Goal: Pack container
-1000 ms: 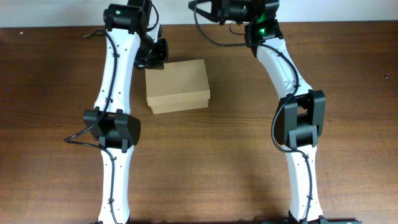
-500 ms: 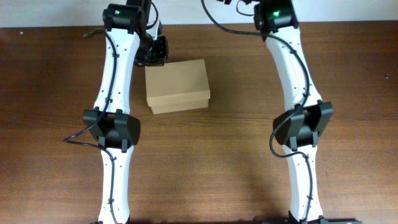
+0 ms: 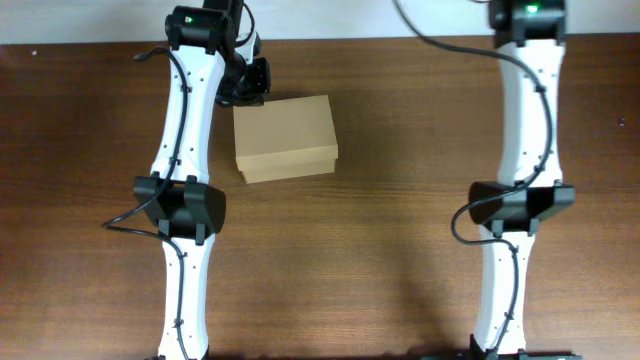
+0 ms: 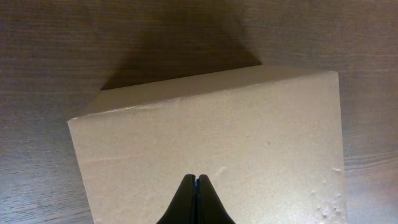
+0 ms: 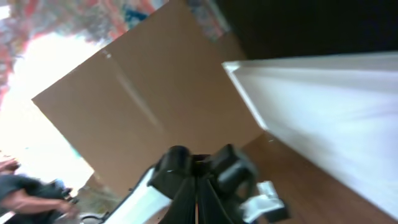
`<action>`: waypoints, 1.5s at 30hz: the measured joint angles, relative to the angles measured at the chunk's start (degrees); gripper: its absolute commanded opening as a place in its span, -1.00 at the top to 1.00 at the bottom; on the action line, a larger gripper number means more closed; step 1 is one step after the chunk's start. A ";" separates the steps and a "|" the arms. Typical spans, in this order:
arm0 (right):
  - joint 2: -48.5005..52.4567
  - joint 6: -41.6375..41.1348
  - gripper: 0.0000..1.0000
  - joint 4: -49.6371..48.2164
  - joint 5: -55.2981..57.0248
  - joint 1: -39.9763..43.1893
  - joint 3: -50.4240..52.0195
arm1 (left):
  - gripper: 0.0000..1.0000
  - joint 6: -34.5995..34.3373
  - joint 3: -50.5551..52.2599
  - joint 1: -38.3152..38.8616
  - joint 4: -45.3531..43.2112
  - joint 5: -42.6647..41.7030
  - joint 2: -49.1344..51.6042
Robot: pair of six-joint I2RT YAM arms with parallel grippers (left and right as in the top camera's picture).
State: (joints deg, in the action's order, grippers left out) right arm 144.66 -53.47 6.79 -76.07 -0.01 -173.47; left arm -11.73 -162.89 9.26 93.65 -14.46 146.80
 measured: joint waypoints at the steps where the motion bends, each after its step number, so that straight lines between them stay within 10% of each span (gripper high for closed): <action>1: 0.00 0.09 0.92 0.15 0.00 1.05 0.00 | 0.97 0.00 0.00 0.00 -0.02 0.00 0.00; 29: 0.04 -21.46 0.92 16.17 11.54 2.25 -0.42 | 0.96 -0.02 -0.11 0.00 -0.42 0.00 0.00; 45: 0.04 26.88 0.92 76.28 45.48 -2.03 -0.59 | 0.96 0.00 -0.20 0.00 -1.84 0.00 0.00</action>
State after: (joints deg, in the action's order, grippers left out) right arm 144.70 -26.59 83.07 -30.59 -2.04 -174.06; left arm -11.73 -163.09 9.26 91.81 -14.46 146.80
